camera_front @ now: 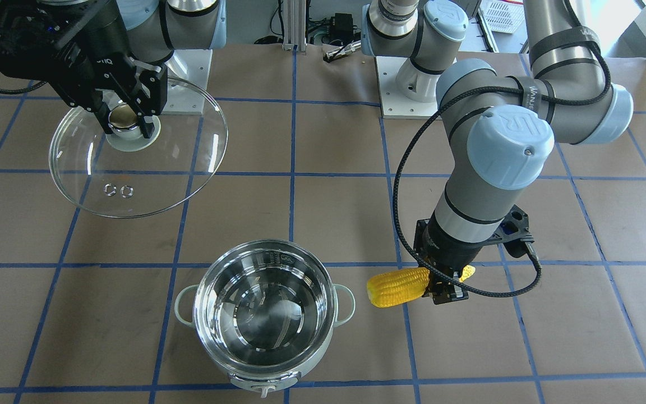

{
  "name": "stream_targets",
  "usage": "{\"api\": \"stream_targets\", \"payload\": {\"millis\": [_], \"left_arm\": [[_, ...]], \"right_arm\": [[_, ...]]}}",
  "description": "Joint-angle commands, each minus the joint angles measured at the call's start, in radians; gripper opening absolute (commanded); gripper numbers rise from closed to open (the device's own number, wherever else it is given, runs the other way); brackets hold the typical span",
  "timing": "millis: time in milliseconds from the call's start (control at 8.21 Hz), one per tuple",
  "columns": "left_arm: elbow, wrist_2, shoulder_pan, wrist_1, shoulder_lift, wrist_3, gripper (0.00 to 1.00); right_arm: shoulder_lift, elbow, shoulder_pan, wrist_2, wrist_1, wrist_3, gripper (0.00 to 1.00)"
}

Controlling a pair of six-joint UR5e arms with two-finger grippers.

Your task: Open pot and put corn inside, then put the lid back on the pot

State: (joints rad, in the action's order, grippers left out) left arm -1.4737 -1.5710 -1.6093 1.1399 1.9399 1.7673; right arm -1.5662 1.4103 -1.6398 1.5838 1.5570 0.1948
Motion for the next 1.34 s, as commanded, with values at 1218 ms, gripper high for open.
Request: {"api": "stream_targets", "payload": {"millis": [1218], "left_arm": [[0.202,0.031,-0.290,-0.058,0.218,0.053,0.00]], "right_arm": [[0.002,-0.001,0.002,-0.005,0.000,-0.002,0.05]]}}
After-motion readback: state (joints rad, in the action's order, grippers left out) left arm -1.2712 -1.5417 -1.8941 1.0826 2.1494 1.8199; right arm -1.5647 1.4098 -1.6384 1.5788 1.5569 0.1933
